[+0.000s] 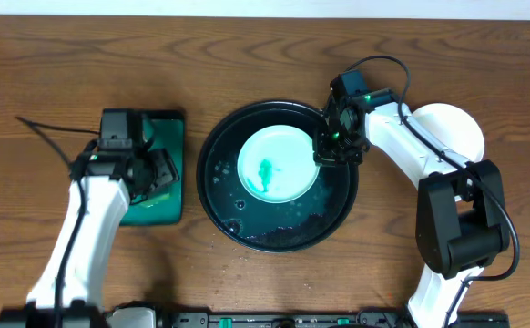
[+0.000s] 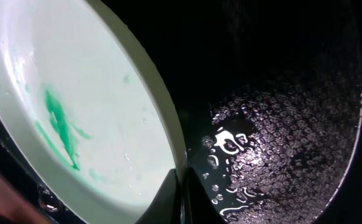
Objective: Clean dirty plates on tray and stack at the side
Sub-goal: 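Move the right gripper back and grip the rim of the next plate, then grasp the sponge in the water tray with the left gripper and lift it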
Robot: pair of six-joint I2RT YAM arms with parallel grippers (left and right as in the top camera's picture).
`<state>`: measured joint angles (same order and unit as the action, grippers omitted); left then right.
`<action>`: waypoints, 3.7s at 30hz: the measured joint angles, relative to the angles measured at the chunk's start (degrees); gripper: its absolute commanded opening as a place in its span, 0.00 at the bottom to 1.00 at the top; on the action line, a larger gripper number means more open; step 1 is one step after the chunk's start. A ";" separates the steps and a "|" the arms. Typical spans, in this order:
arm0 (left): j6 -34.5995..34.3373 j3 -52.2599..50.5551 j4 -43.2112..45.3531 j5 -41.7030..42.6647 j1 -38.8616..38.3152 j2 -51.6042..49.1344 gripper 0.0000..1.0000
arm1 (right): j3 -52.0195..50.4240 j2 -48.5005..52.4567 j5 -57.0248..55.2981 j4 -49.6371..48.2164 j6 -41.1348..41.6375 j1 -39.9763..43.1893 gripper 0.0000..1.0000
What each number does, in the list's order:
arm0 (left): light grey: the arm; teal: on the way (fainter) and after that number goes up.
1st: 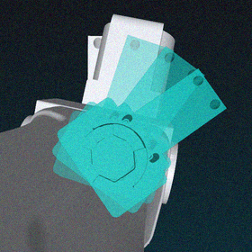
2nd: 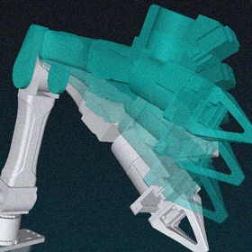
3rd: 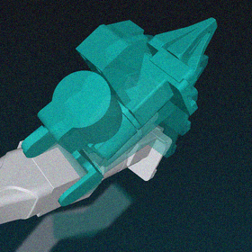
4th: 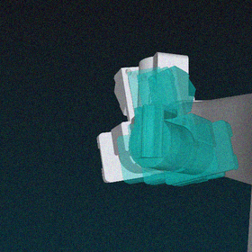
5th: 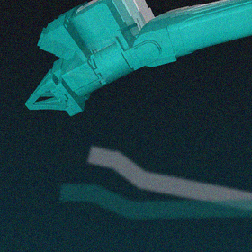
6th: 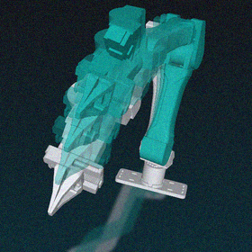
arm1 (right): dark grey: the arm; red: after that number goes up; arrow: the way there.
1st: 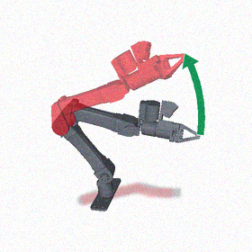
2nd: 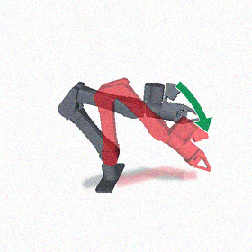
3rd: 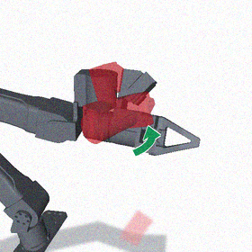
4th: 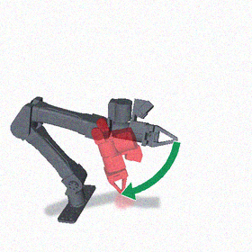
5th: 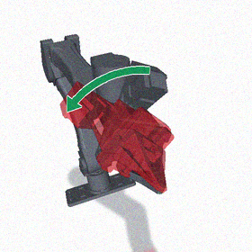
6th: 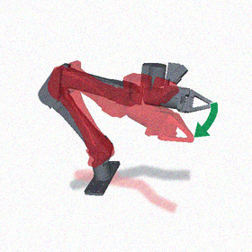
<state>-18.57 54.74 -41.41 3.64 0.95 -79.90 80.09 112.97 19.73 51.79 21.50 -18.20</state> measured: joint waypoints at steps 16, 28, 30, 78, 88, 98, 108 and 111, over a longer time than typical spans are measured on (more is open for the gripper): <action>-5.68 0.00 7.67 -5.77 3.76 -14.84 0.55 | 0.00 0.00 -0.26 0.37 0.02 0.00 0.01; -6.49 0.00 12.07 -5.79 4.48 -18.01 0.10 | 0.00 0.00 -0.24 1.42 0.02 -0.09 0.01; -6.54 0.00 12.11 -5.79 4.48 -18.25 0.07 | 0.00 0.00 -0.24 1.53 0.02 -0.09 0.01; 5.53 -0.33 8.94 -2.51 2.14 28.46 0.07 | 0.00 0.00 -0.24 2.84 -0.02 -0.90 0.01; 6.43 -0.33 8.55 -2.51 2.14 26.88 0.07 | 0.00 0.00 -0.24 2.84 -0.02 -0.90 0.01; 6.64 -0.33 8.41 -2.54 2.14 24.65 0.06 | 0.00 0.00 -0.24 2.84 -0.02 -0.90 0.01; 6.64 -0.33 8.41 -2.54 2.14 24.65 0.07 | 0.00 0.00 -0.24 2.84 -0.02 -0.90 0.01; 6.62 -0.33 8.41 -2.54 2.14 24.65 0.07 | 0.00 0.00 -0.24 2.84 -0.02 -0.90 0.02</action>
<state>-11.94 54.41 -32.99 1.10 3.09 -55.24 80.09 112.97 19.49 54.63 21.47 -19.09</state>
